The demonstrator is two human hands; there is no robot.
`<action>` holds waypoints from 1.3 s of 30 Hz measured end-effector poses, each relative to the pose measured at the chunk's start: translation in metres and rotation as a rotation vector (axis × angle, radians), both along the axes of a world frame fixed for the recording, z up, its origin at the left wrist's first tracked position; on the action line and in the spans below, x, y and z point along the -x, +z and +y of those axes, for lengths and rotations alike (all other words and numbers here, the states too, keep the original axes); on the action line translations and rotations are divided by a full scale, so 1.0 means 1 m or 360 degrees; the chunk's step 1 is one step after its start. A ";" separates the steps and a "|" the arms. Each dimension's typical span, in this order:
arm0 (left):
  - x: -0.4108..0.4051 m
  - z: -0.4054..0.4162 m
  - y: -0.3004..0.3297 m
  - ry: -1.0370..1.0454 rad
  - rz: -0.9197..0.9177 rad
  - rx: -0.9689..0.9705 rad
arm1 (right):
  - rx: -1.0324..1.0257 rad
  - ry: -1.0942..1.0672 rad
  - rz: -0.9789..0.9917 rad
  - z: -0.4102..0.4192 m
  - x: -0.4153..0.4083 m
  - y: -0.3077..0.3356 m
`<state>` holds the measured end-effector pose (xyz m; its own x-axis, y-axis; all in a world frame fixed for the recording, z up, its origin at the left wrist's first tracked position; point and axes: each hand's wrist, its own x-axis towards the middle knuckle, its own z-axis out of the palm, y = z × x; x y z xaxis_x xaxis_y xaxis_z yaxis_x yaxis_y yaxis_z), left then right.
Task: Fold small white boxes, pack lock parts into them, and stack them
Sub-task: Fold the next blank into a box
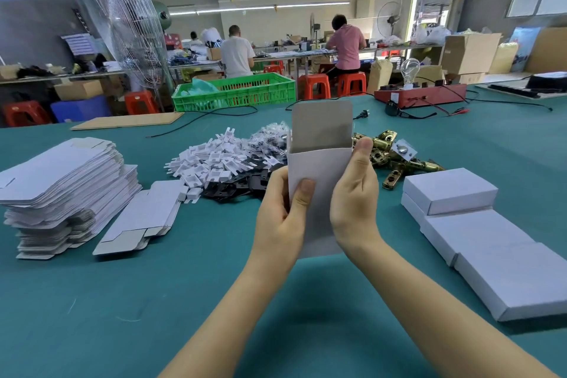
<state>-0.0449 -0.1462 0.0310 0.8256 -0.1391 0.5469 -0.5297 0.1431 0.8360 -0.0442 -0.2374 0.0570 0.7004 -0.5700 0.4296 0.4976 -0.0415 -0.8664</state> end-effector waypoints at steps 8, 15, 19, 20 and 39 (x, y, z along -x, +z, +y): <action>-0.001 -0.006 -0.011 0.0029 0.0043 -0.0012 | -0.0001 -0.0001 -0.0028 -0.002 -0.004 -0.012; -0.009 0.002 -0.013 0.0205 -0.0014 -0.0107 | 0.0163 0.0284 0.0097 0.003 -0.005 -0.011; -0.012 0.006 -0.011 0.0224 -0.0015 -0.0124 | 0.0052 0.0370 0.0112 0.009 -0.002 -0.006; -0.012 0.004 -0.013 0.0206 -0.0004 -0.0121 | 0.0013 0.0405 0.0129 0.010 -0.002 -0.005; -0.013 0.014 0.016 -0.0344 0.0860 0.0301 | -0.0317 0.0731 0.0480 0.008 -0.004 -0.010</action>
